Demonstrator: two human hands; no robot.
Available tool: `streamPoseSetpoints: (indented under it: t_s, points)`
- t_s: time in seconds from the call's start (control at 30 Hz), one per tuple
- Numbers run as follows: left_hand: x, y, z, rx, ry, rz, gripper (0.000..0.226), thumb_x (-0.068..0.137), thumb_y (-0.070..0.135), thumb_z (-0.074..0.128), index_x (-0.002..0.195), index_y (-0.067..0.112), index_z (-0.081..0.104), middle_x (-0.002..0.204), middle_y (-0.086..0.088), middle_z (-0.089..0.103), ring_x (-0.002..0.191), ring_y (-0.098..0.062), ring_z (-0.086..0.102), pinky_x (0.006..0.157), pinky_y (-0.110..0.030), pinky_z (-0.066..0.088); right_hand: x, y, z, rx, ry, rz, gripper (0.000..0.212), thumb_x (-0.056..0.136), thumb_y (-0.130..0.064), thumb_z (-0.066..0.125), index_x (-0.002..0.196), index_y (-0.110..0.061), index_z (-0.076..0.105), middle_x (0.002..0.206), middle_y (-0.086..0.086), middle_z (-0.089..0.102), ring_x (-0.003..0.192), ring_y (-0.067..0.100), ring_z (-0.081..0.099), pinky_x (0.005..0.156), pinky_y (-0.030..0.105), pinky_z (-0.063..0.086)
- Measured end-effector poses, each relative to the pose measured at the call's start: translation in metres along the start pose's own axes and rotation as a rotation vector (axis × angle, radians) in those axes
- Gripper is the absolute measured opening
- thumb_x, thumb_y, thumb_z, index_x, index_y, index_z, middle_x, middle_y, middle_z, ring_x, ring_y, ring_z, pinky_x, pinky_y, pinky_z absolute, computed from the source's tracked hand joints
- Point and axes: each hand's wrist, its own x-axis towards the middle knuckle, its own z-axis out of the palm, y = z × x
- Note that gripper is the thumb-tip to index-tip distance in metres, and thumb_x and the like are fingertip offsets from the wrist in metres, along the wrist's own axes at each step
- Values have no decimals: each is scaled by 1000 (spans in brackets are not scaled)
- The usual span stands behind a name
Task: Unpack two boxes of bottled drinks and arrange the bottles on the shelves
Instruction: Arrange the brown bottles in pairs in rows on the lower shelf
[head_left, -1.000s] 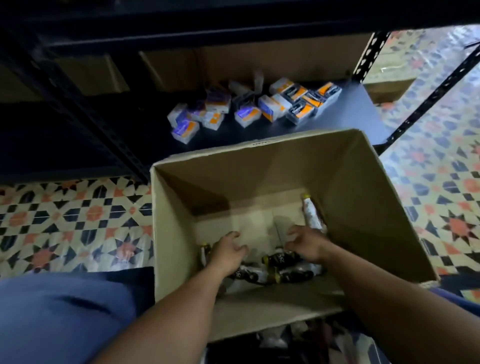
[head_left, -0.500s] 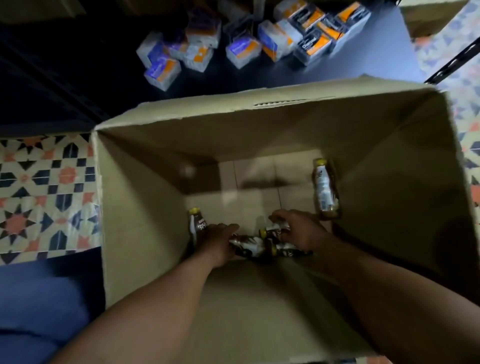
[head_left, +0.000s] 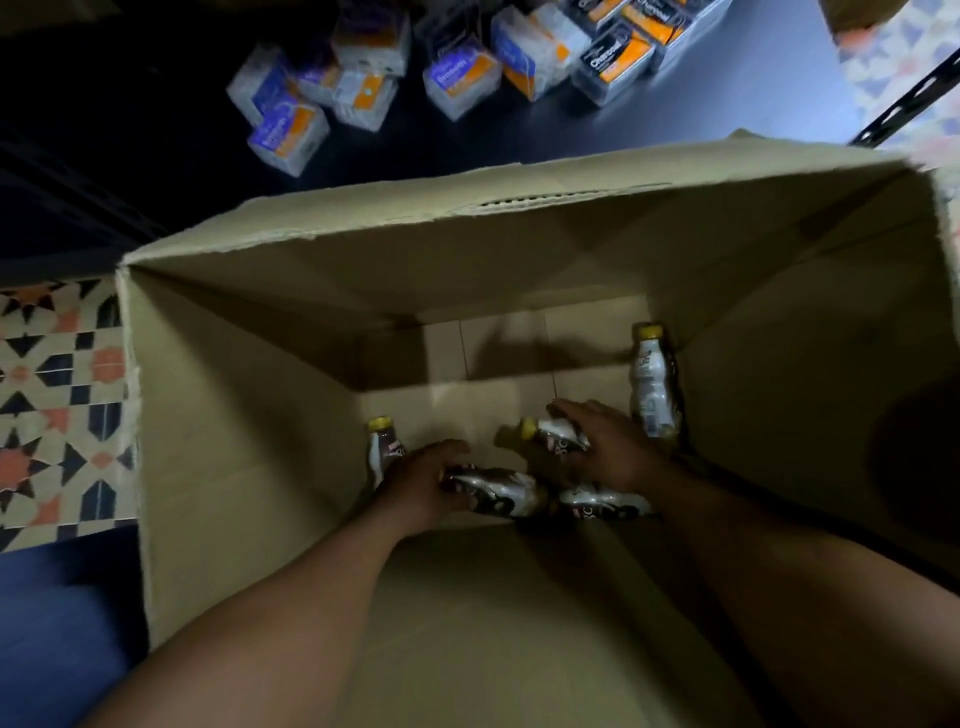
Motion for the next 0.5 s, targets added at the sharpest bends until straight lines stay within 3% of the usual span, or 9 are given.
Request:
streamPoseSetpoints:
  t_s: [0.07,0.13,0.2,0.33,0.5]
  points:
    - [3,18,-10,-36,60,36,50,72,30,89,118,28,68,116,9,63,111,-18,61,96,-36,50,-3,-4,-13,121,97,-2,70,87,-26,79,149,-26,48,136,7,52,123,28,55,104,39,45]
    - [3,37,-21,-50,126,84,41,73,27,88,109,26,69,108,9,59,104,-18,60,93,-37,50,-7,-9,-26,213,201,-12,69,84,-21,83,145,-21,53,134,8,57,122,28,57,106,41,46]
    - [-5,54,-35,-56,188,113,40,75,24,88,110,24,69,110,8,56,104,-17,58,91,-32,48,-13,-17,-40,323,273,-39,63,84,-14,83,141,-21,57,128,5,66,116,24,64,101,41,52]
    - [-34,83,-74,-147,321,174,48,77,19,87,118,27,63,115,4,63,106,-16,62,87,-23,49,-45,-54,-73,593,366,-54,49,88,-6,77,129,-28,62,109,-5,75,101,15,72,79,24,57]
    - [-92,128,-128,-235,474,323,61,75,13,87,121,37,55,110,15,60,102,-7,58,75,-5,41,-94,-114,-117,623,520,-188,50,79,-19,89,119,-36,65,106,-8,76,97,10,73,89,35,58]
